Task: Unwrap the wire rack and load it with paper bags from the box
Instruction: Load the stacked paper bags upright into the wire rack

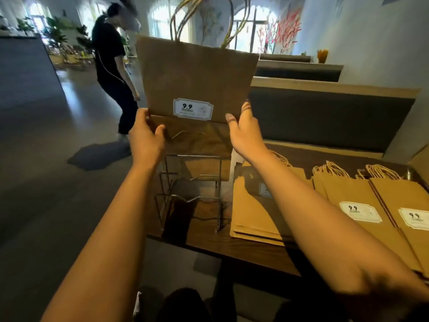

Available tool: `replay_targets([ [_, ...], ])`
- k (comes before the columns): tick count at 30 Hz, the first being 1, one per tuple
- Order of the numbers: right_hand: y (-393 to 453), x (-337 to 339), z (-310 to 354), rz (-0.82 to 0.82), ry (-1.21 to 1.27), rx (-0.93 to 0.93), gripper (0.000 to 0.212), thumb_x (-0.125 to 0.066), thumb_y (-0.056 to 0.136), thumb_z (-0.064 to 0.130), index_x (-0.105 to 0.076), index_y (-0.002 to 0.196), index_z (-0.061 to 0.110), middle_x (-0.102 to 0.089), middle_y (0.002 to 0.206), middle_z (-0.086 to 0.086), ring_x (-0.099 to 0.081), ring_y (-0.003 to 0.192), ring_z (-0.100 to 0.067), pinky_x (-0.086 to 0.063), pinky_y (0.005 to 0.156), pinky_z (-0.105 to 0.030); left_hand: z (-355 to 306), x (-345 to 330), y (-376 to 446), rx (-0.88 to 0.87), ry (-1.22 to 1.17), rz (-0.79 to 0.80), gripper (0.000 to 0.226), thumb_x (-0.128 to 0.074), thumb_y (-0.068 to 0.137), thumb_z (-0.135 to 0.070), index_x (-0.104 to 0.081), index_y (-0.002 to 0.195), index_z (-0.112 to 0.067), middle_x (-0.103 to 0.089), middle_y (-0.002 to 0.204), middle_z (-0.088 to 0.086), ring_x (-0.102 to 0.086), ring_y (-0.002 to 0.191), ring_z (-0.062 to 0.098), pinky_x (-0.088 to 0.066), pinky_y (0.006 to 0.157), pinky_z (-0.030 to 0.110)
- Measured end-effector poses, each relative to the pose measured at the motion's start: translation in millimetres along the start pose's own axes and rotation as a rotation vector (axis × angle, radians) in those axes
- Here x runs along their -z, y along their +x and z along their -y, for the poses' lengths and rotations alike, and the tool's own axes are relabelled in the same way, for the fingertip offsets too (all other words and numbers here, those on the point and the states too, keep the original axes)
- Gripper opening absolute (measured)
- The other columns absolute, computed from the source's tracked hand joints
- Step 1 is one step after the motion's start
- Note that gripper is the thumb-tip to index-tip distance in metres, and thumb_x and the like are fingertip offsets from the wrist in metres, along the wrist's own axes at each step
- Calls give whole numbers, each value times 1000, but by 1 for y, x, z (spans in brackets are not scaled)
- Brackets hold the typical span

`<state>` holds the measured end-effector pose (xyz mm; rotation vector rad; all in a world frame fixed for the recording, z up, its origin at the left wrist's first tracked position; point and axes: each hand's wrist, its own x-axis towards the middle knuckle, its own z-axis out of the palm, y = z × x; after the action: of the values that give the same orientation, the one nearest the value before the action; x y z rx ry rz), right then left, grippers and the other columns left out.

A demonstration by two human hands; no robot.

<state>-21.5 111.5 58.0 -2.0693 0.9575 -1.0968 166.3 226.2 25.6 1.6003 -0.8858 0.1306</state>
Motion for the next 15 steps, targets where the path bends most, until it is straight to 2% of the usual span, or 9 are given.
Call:
replay_targets([
  [3,-2,-9,-2,13,-48,44,53,-43,108,34,-28,155,15,-50,149,-7,-52,134,-26,-50,106,-41,10,5,-5,19,-16,18,31,-56,102,-11,-48,131,-20,-61,121,-3,-64,108,10,-59,89,30],
  [7,5,-4,7,-56,-172,114,53,-45,108,32,-29,154,12,-54,128,-11,-57,114,-20,-51,90,-32,9,10,0,7,-64,-41,31,-52,103,-8,-47,130,-22,-55,118,-11,-59,101,-2,-54,84,20],
  [9,5,-3,10,-54,-189,178,46,-48,107,28,-40,146,5,-57,129,-18,-58,120,-26,-47,91,-32,10,14,2,-1,-81,-39,31,-50,103,-7,-46,130,-22,-55,118,-10,-59,101,0,-56,84,23],
  [13,-7,-11,10,-62,-156,149,51,-43,109,34,-31,151,6,-57,135,-16,-58,121,-26,-45,86,-25,22,18,-1,4,-121,-10,32,-51,103,-11,-46,130,-25,-58,121,-1,-63,107,12,-61,87,38],
  [15,-11,-18,4,-60,-171,151,53,-42,109,34,-29,152,7,-55,138,-16,-58,122,-29,-49,93,-31,29,18,-4,17,-131,17,32,-52,103,-12,-45,131,-26,-58,123,0,-63,109,14,-62,88,37],
])
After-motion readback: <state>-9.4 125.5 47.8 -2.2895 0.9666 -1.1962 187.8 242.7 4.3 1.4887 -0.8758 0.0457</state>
